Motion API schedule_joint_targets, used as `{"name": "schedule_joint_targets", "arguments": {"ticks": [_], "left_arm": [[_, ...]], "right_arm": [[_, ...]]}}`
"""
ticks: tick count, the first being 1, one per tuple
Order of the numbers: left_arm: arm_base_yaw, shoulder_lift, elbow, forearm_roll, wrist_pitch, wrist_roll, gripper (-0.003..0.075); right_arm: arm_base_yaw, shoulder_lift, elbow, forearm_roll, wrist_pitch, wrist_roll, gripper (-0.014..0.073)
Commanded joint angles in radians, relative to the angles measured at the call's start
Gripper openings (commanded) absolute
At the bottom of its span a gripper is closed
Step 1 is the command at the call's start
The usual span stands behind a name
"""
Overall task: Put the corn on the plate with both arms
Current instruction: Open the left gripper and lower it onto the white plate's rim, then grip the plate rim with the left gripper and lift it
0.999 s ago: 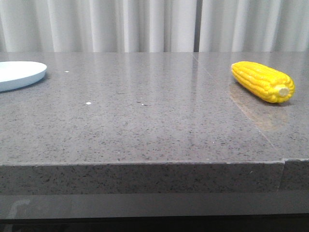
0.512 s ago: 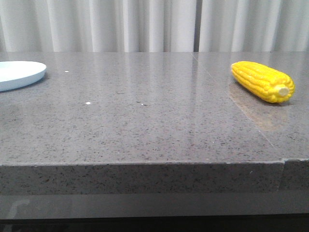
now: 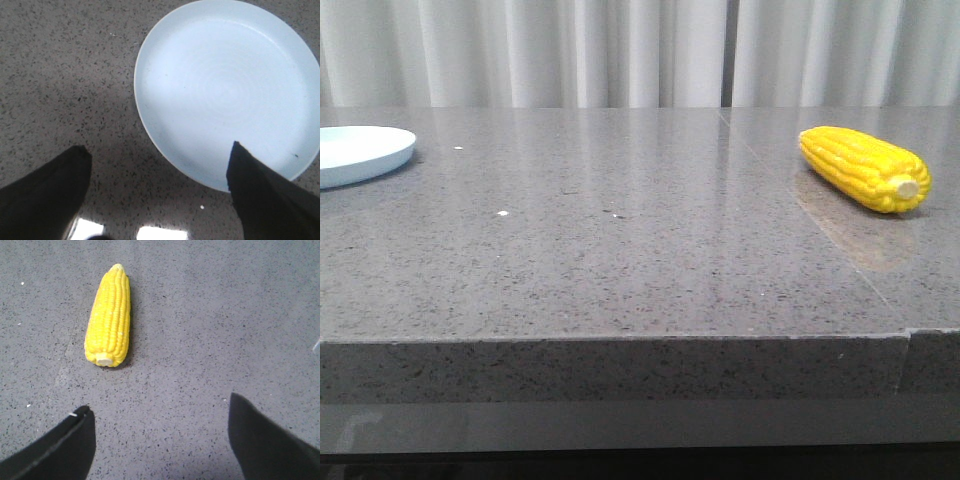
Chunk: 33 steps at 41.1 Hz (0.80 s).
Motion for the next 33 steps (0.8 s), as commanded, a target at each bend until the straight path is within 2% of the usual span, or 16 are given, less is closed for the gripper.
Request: {"name": "schedule_joint_targets", "arguments": {"ticks": [1,24,27,33], "left_arm": [[0.006,0.029,-0.069,-0.055,-0.037,0.016,0.0545],[0.0,0.281,-0.268,-0.073,-0.034,0.018,0.0542],[-0.006,0.299,-0.28,-0.073,-0.028,0.03,0.0514],[-0.016,0.324,-0.287,-0.073,-0.004,0.03,0.0407]], "right_arm": [[0.002,0.008,-0.032,-0.011,-0.071,-0.01,0.0577],[0.002,0.008,-0.032,-0.01,-0.07,-0.01,0.0577],[0.002,0.008,-0.032,-0.01,-0.07,-0.01,0.0577],[0.002,0.008,-0.032,-0.01,-0.07,-0.01,0.0577]]}}
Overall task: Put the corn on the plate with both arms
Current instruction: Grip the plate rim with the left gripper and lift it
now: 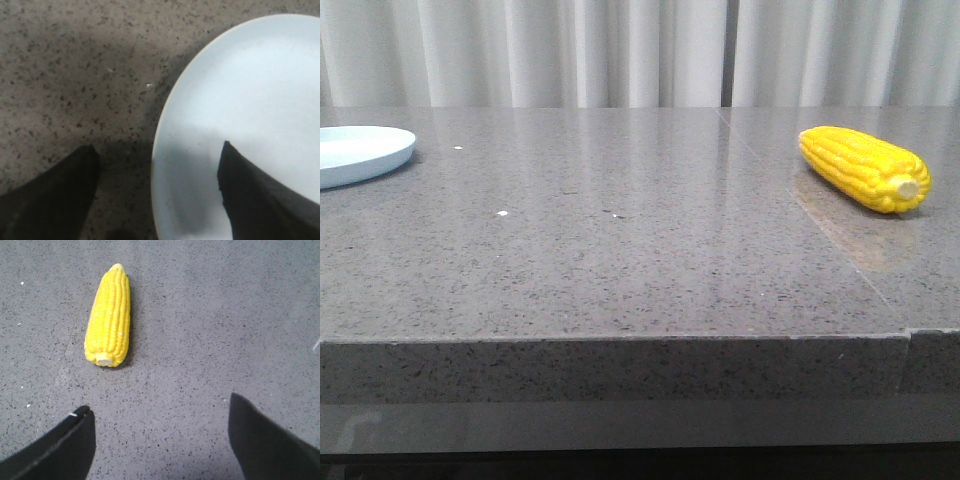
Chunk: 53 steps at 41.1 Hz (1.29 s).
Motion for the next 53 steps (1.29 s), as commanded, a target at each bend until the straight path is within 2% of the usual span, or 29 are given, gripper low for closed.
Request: {"name": "schedule_joint_targets", "arguments": {"ticks": [1,5,13,15,21,29,38,53], "left_arm": [[-0.012,-0.038,-0.036,-0.03,-0.01,0.005,0.0381],[-0.012,-0.036,-0.036,-0.03,-0.005,0.01,0.0283],[-0.012,-0.036,-0.036,-0.03,-0.014,0.01,0.0013],[-0.012,-0.036,-0.036,-0.03,-0.014,0.01,-0.0018],[-0.014,-0.04,-0.049,-0.075,0.01,0.01,-0.002],[-0.068,-0.04,-0.184,-0.091,0.152,0.01,-0.002],[-0.205,-0.04,-0.329,-0.1,0.257,0.01,-0.002],[-0.455,-0.039,-0.349,-0.105,0.236,0.01,-0.002]], "right_arm": [[0.002,0.008,-0.032,-0.01,-0.07,-0.01,0.0577],[0.002,0.008,-0.032,-0.01,-0.07,-0.01,0.0577],[0.002,0.008,-0.032,-0.01,-0.07,-0.01,0.0577],[0.002,0.008,-0.032,-0.01,-0.07,-0.01,0.0577],[0.002,0.008,-0.032,-0.01,-0.07,-0.01,0.0577],[0.002,0.008,-0.032,-0.01,-0.07,-0.01,0.0577],[0.002,0.008,-0.032,-0.01,-0.07,-0.01,0.0577],[0.002,0.008,-0.032,-0.01,-0.07,-0.01,0.0577]]}}
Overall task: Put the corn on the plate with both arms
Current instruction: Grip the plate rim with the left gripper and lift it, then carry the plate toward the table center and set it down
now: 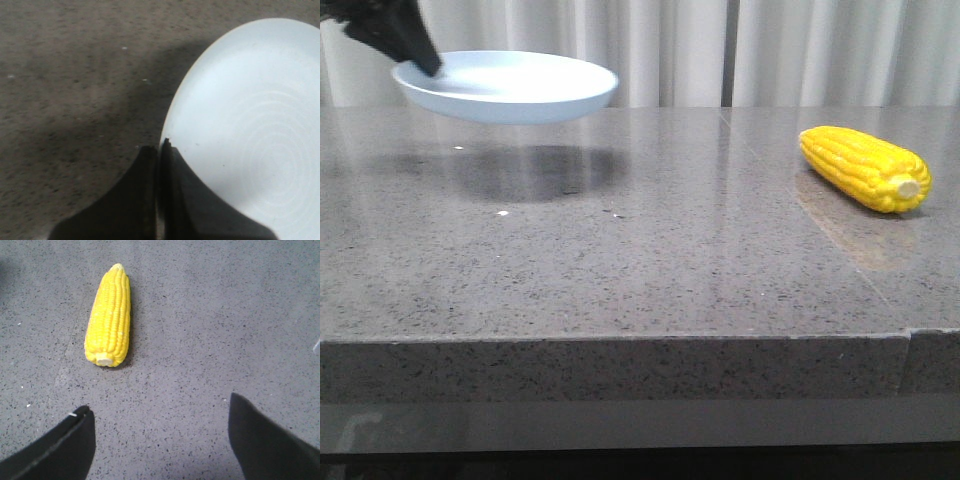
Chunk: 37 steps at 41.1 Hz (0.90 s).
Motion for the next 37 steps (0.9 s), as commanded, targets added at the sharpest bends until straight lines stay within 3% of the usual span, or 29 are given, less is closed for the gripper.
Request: {"name": "schedule_joint_targets", "arguments": {"ticks": [1,17,34,37], "left_arm": [[-0.067,-0.055,-0.037,-0.046,-0.054,-0.001,-0.002],[-0.226,-0.009,-0.037,-0.044,-0.184,-0.001,-0.002],[-0.232,0.092,-0.037,-0.033,-0.14,-0.001,-0.0018],[-0.232,0.095,-0.037,-0.031,-0.134,-0.001,0.0022]], "right_arm": [[0.002,0.008,-0.032,-0.01,-0.07,-0.01,0.0577],[0.002,0.008,-0.032,-0.01,-0.07,-0.01,0.0577],[0.002,0.008,-0.032,-0.01,-0.07,-0.01,0.0577],[0.002,0.008,-0.032,-0.01,-0.07,-0.01,0.0577]]}}
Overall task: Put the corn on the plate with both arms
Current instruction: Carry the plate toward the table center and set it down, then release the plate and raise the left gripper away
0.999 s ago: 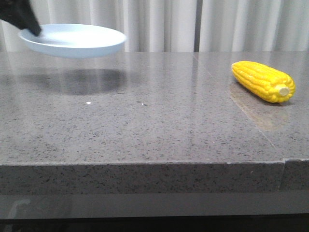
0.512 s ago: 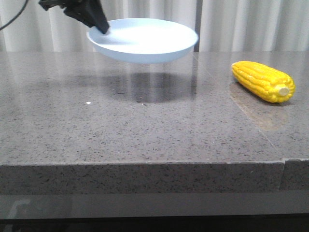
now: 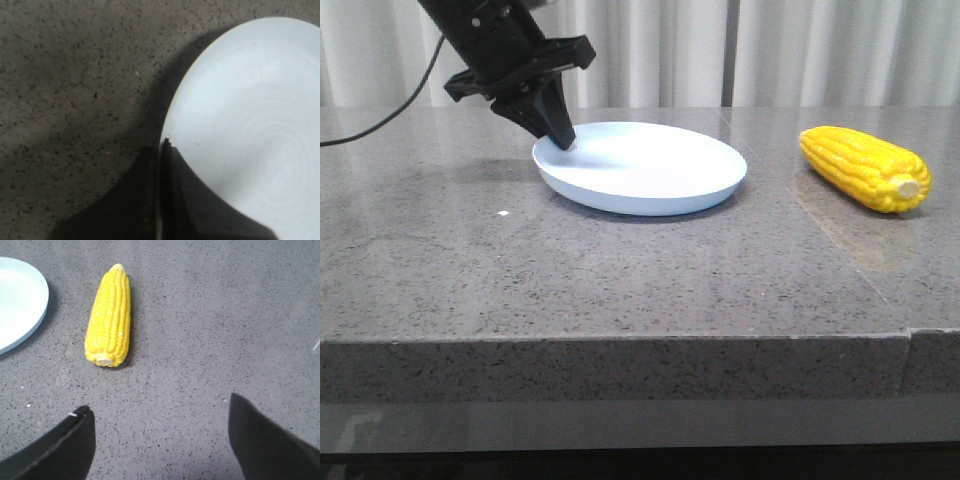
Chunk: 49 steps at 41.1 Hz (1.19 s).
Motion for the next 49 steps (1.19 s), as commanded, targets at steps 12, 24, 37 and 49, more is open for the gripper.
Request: {"name": "schedule_joint_targets", "arguments": {"ticks": [12,24,37,49], "left_arm": [[-0.004,-0.069,-0.054,0.015,0.031,-0.001,0.0452],[-0.015,-0.183,-0.2,0.164,0.138,-0.034,0.0449],[-0.168,-0.378,-0.2,0.491,0.219,-0.168,0.0449],[-0.258,-0.571,-0.073,0.494,0.179,-0.212,0.0449]], "right_arm": [[0.002,0.008,-0.032,-0.01,-0.07,-0.01,0.0577],[0.002,0.008,-0.032,-0.01,-0.07,-0.01,0.0577],[0.002,0.008,-0.032,-0.01,-0.07,-0.01,0.0577],[0.002,0.008,-0.032,-0.01,-0.07,-0.01,0.0577]]}}
